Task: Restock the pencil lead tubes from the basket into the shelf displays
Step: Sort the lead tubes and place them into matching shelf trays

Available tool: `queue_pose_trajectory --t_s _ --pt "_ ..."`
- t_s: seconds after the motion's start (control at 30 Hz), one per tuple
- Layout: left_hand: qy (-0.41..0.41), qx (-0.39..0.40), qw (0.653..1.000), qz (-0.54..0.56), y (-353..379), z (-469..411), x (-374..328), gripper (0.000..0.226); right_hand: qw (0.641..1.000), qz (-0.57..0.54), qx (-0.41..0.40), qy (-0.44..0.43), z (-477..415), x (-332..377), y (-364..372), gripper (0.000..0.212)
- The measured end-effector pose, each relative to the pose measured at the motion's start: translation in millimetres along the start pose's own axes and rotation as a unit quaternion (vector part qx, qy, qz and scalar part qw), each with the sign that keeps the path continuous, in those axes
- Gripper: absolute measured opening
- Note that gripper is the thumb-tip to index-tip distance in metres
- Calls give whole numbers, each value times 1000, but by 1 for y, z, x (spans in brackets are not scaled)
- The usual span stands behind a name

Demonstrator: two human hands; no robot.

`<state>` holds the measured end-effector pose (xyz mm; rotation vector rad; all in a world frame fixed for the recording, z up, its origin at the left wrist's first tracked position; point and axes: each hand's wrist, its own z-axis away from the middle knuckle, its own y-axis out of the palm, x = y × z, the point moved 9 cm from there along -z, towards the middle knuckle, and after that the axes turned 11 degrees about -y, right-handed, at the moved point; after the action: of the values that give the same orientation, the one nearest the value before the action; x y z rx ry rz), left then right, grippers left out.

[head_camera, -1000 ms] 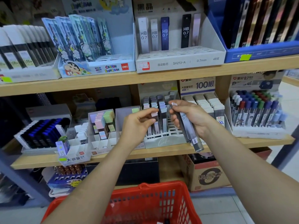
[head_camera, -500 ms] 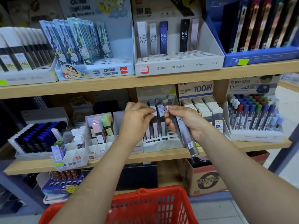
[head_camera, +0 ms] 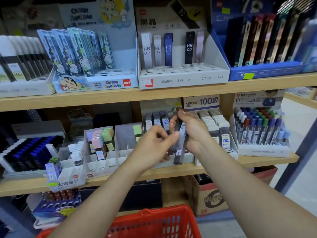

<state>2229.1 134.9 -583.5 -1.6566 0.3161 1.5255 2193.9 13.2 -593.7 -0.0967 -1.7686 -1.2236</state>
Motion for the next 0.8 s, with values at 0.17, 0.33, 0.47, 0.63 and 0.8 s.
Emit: queue_pose_trajectory --t_s 0.17,0.33,0.47,0.63,0.8 --pt "-33 32 981 186 8 11 2 28 998 -54 -21 31 5 -9 6 18" --pt "-3 -12 984 180 -2 16 3 25 993 -98 2 68 20 -20 18 26" --pt "6 -46 993 110 -7 20 5 24 998 -29 -9 55 30 -20 19 36" --pt "14 -44 991 -122 -6 21 8 15 987 148 -57 6 29 -12 0 45" --pt "3 -24 992 -125 -7 27 5 29 944 323 -14 -68 30 7 -2 53"
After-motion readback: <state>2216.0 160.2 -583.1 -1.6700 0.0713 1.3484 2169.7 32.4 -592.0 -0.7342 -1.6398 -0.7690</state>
